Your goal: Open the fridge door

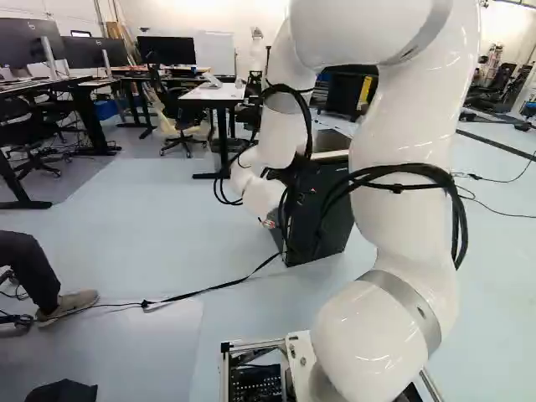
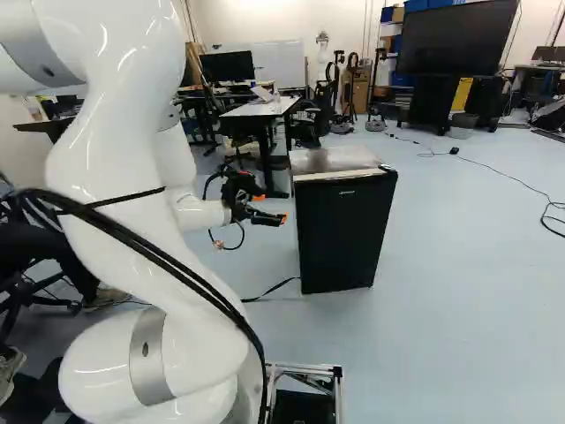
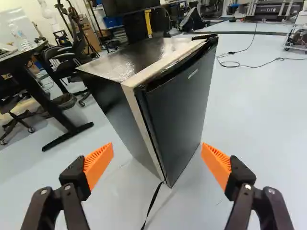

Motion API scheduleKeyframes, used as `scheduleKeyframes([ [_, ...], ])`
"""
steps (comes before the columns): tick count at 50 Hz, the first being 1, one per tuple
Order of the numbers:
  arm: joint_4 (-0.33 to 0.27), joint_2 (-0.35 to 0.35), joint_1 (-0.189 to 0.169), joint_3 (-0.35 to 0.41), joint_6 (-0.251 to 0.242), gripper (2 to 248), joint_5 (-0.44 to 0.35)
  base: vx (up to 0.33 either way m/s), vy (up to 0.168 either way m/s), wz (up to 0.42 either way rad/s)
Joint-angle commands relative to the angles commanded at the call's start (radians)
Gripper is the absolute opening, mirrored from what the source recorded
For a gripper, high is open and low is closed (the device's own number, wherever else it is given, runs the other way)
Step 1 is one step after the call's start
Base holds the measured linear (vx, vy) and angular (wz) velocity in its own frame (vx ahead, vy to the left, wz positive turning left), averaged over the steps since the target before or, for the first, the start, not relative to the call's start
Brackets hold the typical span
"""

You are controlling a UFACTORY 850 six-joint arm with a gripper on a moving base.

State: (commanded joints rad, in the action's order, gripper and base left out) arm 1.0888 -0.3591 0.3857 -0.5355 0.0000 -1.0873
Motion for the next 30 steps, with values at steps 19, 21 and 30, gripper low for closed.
scheduleKeyframes([
  [19,0.041,-0.109,-0.023,-0.076,0.000,247,-0.001,0.000,0.000,0.000],
  [21,0.045,-0.121,-0.026,-0.085,0.000,247,-0.001,0.000,0.000,0.000],
  [30,0.064,-0.155,-0.041,-0.123,0.000,247,-0.001,0.000,0.000,0.000],
])
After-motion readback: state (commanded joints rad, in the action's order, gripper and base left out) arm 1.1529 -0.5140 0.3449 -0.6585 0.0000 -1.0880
